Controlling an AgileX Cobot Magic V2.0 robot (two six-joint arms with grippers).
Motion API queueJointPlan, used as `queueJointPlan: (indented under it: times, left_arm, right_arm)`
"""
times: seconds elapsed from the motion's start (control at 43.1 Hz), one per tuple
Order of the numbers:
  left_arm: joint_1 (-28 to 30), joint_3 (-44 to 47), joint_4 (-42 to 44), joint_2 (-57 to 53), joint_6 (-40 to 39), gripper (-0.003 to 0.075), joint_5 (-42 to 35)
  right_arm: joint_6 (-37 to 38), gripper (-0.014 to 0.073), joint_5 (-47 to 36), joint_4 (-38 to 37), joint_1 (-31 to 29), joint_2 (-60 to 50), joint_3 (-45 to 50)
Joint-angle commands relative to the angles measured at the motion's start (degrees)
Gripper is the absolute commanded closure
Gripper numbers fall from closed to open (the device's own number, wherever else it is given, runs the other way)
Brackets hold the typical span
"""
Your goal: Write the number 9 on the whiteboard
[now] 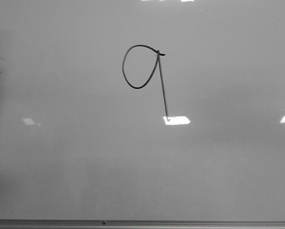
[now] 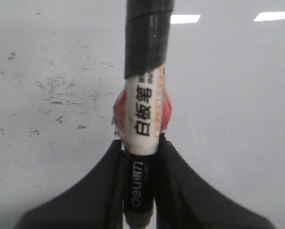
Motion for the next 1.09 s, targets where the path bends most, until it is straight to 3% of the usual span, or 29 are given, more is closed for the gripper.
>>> queueJointPlan:
  times: [0.0, 0.186, 0.534, 1.067]
  left_arm:
    - [-0.06, -1.76, -1.01, 3.81, -0.74, 0.0739, -8.07]
    - [-0.06, -4.05, -4.59, 12.97, -0.74, 0.0739, -13.43]
    - [-0.06, -9.26, -4.56, 20.89, -0.74, 0.0733, -14.29]
    - [-0.06, -9.26, -4.56, 21.95, -0.74, 0.0412, -13.99]
  right_arm:
    - [0.1, 0.0662, -3.19, 2.65, -0.41, 0.35, -1.41]
    - [0.1, 0.0662, -3.19, 2.65, -0.41, 0.35, -1.41]
    - [0.1, 0.0662, -3.19, 2.65, -0.41, 0.35, -1.41]
    - [0.1, 0.0662, -2.83, 2.69, -0.41, 0.35, -1.41]
